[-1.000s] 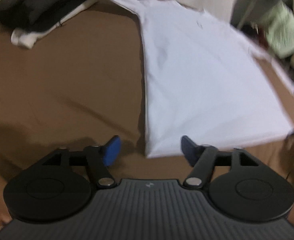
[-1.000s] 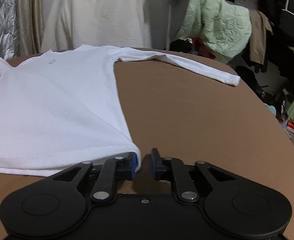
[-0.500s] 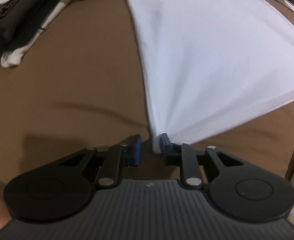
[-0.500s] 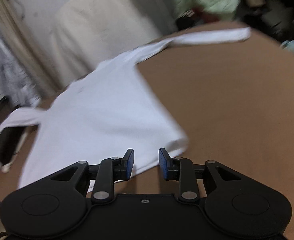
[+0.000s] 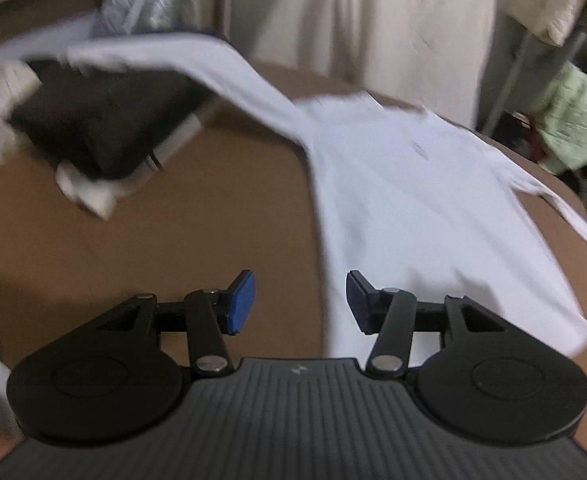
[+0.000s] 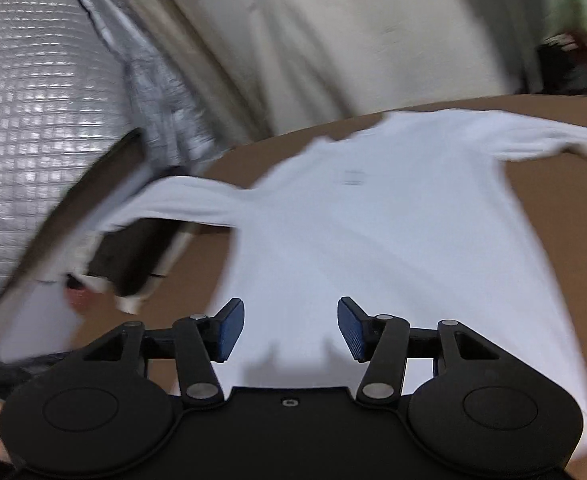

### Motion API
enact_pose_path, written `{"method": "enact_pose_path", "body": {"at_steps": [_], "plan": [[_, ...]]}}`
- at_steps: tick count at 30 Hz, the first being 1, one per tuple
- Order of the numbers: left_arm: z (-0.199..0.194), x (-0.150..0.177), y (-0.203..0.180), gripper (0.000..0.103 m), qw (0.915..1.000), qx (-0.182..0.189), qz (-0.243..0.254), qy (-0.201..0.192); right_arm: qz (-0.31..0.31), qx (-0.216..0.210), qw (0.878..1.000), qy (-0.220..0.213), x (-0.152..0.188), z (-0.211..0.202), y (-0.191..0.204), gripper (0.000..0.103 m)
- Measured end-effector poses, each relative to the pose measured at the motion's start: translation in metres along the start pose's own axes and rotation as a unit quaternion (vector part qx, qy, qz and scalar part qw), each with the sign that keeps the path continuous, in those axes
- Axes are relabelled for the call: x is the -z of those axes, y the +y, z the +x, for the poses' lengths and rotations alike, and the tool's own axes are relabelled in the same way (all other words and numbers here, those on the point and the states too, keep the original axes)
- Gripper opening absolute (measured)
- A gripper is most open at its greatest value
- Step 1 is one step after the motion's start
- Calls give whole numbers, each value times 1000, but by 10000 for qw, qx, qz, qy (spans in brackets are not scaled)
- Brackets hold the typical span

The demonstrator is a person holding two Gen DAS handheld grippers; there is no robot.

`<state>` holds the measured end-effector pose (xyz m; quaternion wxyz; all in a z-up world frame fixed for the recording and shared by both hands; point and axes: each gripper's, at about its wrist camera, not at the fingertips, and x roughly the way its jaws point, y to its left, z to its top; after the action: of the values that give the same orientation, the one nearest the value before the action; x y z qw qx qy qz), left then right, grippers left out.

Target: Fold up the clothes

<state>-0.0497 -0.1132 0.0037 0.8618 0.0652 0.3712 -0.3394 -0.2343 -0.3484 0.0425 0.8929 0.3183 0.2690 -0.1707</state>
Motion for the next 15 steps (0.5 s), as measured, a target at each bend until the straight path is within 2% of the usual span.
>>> {"method": "enact_pose_path", "body": {"at_steps": [1, 3, 5, 7, 8, 10, 15], "plan": [[0, -15, 4, 52, 9998, -145, -15, -117, -5, -132, 9998, 138, -20, 8, 10, 58], [8, -47, 25, 58, 9985, -368, -126, -378, -345, 209, 9983, 413, -54, 30, 38, 59], [9, -75, 46, 63, 9952, -548, -462, -660, -599, 599, 9940, 695, -84, 51, 68, 59], [14, -104, 71, 68, 9888, -771, -898, -905, -435, 878, 9906, 955, -109, 68, 91, 59], [19, -115, 83, 68, 9866, -810, -1036, -968, -581, 902, 9894, 978, -114, 80, 98, 59], [27, -134, 107, 68, 9804, -835, -1391, -1116, -873, 950, 9863, 1024, -125, 104, 114, 59], [60, -166, 154, 68, 9682, -370, -2199, -1131, -1599, 1065, 9748, 1136, -152, 164, 152, 63]]}}
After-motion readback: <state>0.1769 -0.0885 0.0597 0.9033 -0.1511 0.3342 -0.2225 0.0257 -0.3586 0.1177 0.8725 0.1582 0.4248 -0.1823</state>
